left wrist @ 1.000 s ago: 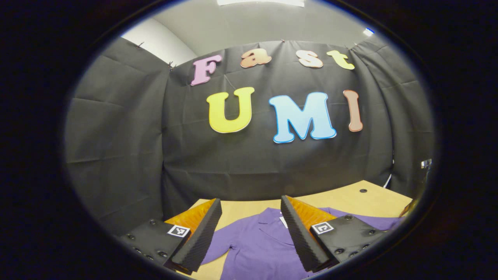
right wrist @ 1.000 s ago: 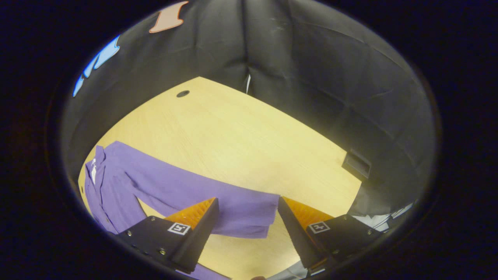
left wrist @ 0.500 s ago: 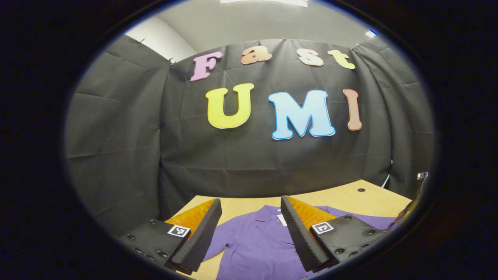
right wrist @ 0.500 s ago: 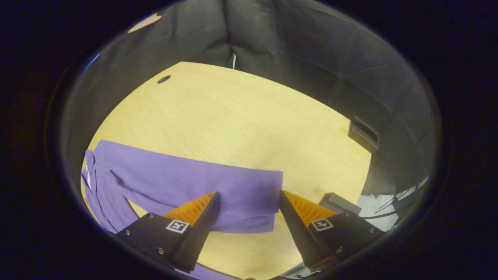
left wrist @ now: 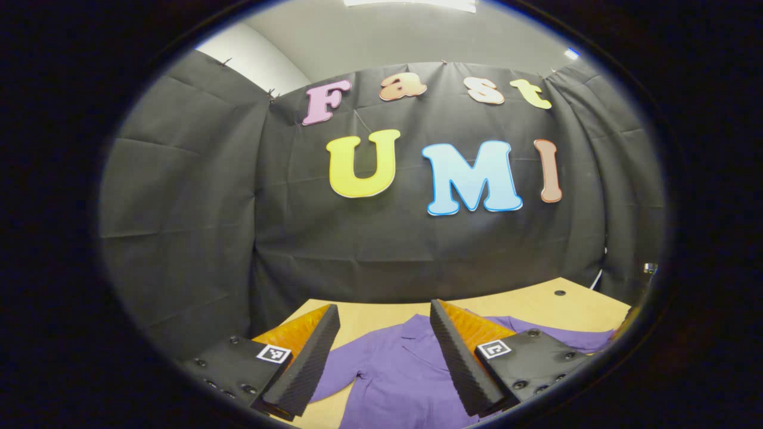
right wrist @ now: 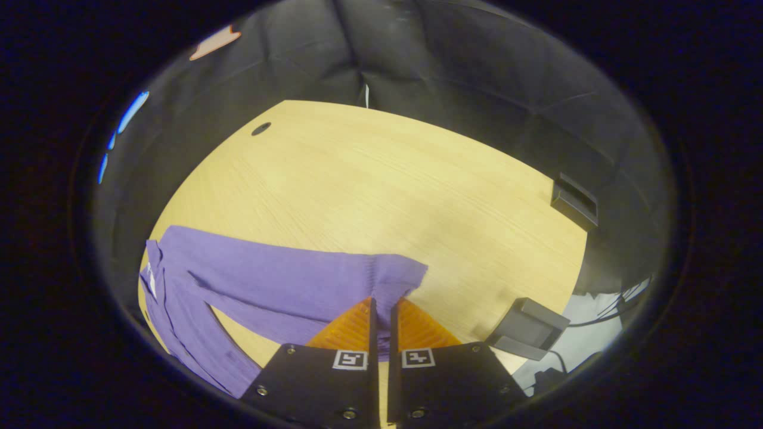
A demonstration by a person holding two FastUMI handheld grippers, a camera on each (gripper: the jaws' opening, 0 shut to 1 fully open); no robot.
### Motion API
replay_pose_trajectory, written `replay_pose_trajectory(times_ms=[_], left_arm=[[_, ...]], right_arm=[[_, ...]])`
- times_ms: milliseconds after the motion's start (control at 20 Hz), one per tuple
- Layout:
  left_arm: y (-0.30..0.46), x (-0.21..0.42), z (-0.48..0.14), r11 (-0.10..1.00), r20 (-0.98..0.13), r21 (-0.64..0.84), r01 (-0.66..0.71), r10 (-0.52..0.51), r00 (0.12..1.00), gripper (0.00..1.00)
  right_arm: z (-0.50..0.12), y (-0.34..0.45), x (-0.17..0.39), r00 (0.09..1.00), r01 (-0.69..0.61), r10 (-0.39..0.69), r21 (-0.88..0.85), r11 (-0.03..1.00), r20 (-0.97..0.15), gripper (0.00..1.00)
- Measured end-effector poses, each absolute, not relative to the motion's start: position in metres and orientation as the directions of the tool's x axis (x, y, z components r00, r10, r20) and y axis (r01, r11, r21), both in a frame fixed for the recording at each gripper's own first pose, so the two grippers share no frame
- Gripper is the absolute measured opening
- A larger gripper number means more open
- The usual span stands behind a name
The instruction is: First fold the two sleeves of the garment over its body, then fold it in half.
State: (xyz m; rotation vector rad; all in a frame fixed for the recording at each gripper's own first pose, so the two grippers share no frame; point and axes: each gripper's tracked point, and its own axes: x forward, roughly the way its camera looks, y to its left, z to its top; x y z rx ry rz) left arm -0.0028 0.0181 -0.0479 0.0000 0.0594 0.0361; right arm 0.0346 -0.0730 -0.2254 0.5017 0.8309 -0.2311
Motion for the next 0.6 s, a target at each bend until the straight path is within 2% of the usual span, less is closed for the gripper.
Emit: replay_pose_trajectory(times_ms=[200, 400, 600], left_arm=[[0.027, -0.007, -0.045, 0.999, -0.048, 0.007, -0.043, 0.043, 0.998, 1.00], [0.033, -0.008, -0.051, 0.998, -0.065, -0.026, -0.050, 0.048, 0.997, 1.00], [0.044, -0.008, -0.057, 0.998, -0.075, -0.034, -0.060, 0.058, 0.995, 1.00]], right_arm=[[-0.208, -0.068, 0.040, 0.721, 0.298, 0.070, 0.400, 0.867, -0.689, 0.06], [-0.140, -0.043, 0.039, 0.824, 0.156, 0.157, 0.485, 0.861, -0.545, 0.06], [-0.064, 0.006, 0.039, 0.878, -0.030, 0.284, 0.549, 0.835, -0.384, 0.06]])
